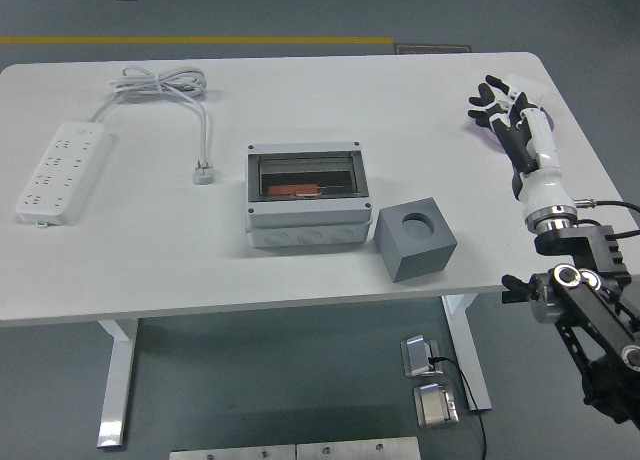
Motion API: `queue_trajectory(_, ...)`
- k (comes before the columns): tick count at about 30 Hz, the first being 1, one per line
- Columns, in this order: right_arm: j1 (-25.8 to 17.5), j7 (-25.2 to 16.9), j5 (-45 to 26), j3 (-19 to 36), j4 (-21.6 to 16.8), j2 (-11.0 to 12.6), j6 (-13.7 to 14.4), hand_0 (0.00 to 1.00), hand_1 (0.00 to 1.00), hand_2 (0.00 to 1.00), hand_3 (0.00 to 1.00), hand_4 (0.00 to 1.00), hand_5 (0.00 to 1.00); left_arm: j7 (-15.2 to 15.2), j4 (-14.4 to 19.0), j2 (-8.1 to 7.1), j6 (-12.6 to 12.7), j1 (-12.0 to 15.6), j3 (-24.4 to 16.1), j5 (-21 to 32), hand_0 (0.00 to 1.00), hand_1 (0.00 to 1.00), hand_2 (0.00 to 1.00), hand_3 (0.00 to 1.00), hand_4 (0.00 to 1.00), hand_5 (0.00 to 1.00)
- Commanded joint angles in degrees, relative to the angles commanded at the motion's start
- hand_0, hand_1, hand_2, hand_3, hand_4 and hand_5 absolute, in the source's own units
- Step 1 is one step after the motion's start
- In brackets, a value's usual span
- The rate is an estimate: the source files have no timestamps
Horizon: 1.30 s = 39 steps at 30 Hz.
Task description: Fetch the battery,place it into the box,close the lid of the box
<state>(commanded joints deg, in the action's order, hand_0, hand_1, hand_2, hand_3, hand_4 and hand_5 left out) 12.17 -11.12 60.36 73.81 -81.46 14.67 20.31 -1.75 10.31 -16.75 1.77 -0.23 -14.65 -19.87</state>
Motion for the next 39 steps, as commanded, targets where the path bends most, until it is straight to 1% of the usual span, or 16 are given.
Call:
queue_trajectory(5, 1.2, -10.21, -10.68, 6.05, 6.35, 0.56, -5.48, 0.683, 0.639, 0.666, 0.709, 0.873, 0.736, 0.25, 0.0, -0.02, -0.05, -0.12, 2.02, 1.74, 0.598, 0.688, 0.624, 0.641, 0.703, 0.148)
queue_trajectory(6, 1.39, -11.69, -12.69, 6.87, 7.4, 0.77, -6.15, 0.683, 0.639, 0.666, 0.709, 0.873, 0.736, 0.26, 0.0, -0.01, -0.05, -0.09, 2.15, 1.8, 0.598, 0.688, 0.624, 0.641, 0.703, 0.148)
queue_trajectory(7, 1.6, -13.04, -14.79, 7.58, 8.52, 1.08, -6.85, 0.658, 0.622, 0.647, 0.692, 0.905, 0.795, 0.23, 0.0, 0.01, -0.05, -0.04, 1.97, 1.58, 0.599, 0.688, 0.623, 0.641, 0.703, 0.149)
queue_trajectory(9, 1.86, -14.31, -18.02, 8.48, 9.84, 1.62, -7.68, 0.658, 0.622, 0.647, 0.692, 0.905, 0.795, 0.2, 0.0, 0.07, -0.04, 0.07, 1.53, 1.08, 0.599, 0.688, 0.623, 0.641, 0.703, 0.149)
queue_trajectory(12, 1.71, -13.14, -21.75, 9.51, 10.02, 2.28, -8.65, 0.658, 0.622, 0.647, 0.692, 0.905, 0.795, 0.38, 0.0, 0.18, -0.05, 0.16, 0.66, 0.27, 0.599, 0.688, 0.623, 0.641, 0.703, 0.149)
queue_trajectory(13, 1.57, -12.57, -22.05, 9.78, 9.74, 2.45, -8.84, 0.707, 0.636, 0.664, 0.701, 0.921, 0.817, 0.46, 0.0, 0.22, -0.05, 0.15, 0.39, 0.0, 0.598, 0.688, 0.623, 0.641, 0.706, 0.155)
queue_trajectory(14, 1.37, -11.95, -22.03, 10.07, 9.3, 2.64, -8.99, 0.707, 0.636, 0.664, 0.701, 0.921, 0.817, 0.58, 0.0, 0.27, -0.05, 0.15, 0.09, -0.32, 0.598, 0.688, 0.623, 0.641, 0.706, 0.155)
queue_trajectory(18, 0.02, -9.65, -19.81, 11.08, 6.23, 3.56, -9.33, 0.729, 0.646, 0.686, 0.728, 0.91, 0.805, 1.26, 0.0, 0.31, -0.06, 0.1, -1.09, -1.45, 0.6, 0.688, 0.623, 0.641, 0.705, 0.159)
queue_trajectory(22, -1.68, -8.01, -17.55, 11.4, 2.71, 4.78, -9.32, 0.729, 0.646, 0.686, 0.728, 0.91, 0.805, 1.5, 0.0, 0.06, -0.06, 0.13, -2.14, -2.27, 0.6, 0.688, 0.623, 0.641, 0.705, 0.159)
queue_trajectory(24, -2.3, -7.52, -16.88, 11.39, 1.61, 5.26, -9.25, 0.729, 0.646, 0.686, 0.728, 0.91, 0.805, 1.57, 0.0, -0.09, -0.09, 0.18, -1.98, -1.99, 0.6, 0.688, 0.623, 0.641, 0.705, 0.159)
queue_trajectory(25, -2.56, -7.32, -16.56, 11.41, 1.22, 5.43, -9.18, 0.768, 0.715, 0.755, 0.8, 0.895, 0.758, 1.63, 0.0, -0.19, -0.12, 0.2, -1.76, -1.68, 0.607, 0.688, 0.623, 0.642, 0.706, 0.161)
queue_trajectory(30, -3.58, -6.51, -15.19, 11.81, 0.19, 5.93, -8.48, 0.768, 0.715, 0.755, 0.8, 0.895, 0.758, 1.87, 0.19, -0.78, -0.43, 0.2, -1.69, -1.22, 0.607, 0.688, 0.623, 0.642, 0.706, 0.161)
queue_trajectory(31, -3.75, -6.37, -14.9, 11.96, -0.01, 6.03, -8.35, 0.807, 0.77, 0.835, 0.859, 0.842, 0.512, 1.88, 0.24, -0.9, -0.49, 0.17, -2.07, -1.61, 0.614, 0.69, 0.625, 0.642, 0.707, 0.16)
queue_trajectory(36, -4.15, -5.87, -14.48, 12.39, -0.04, 6.47, -7.99, 0.807, 0.77, 0.835, 0.859, 0.842, 0.512, 1.91, 0.42, -1.29, -0.58, -0.06, -3.77, -3.49, 0.614, 0.69, 0.625, 0.642, 0.707, 0.16)
queue_trajectory(37, -4.23, -5.77, -14.43, 12.56, 0.08, 6.52, -7.99, 0.824, 0.783, 0.84, 0.877, 0.82, 0.459, 1.91, 0.43, -1.33, -0.58, -0.15, -3.97, -3.7, 0.617, 0.698, 0.628, 0.642, 0.708, 0.167)
queue_trajectory(39, -4.4, -5.57, -14.33, 12.87, 0.24, 6.59, -7.94, 0.824, 0.783, 0.84, 0.877, 0.82, 0.459, 1.89, 0.43, -1.35, -0.55, -0.31, -4.04, -3.83, 0.617, 0.698, 0.628, 0.642, 0.708, 0.167)
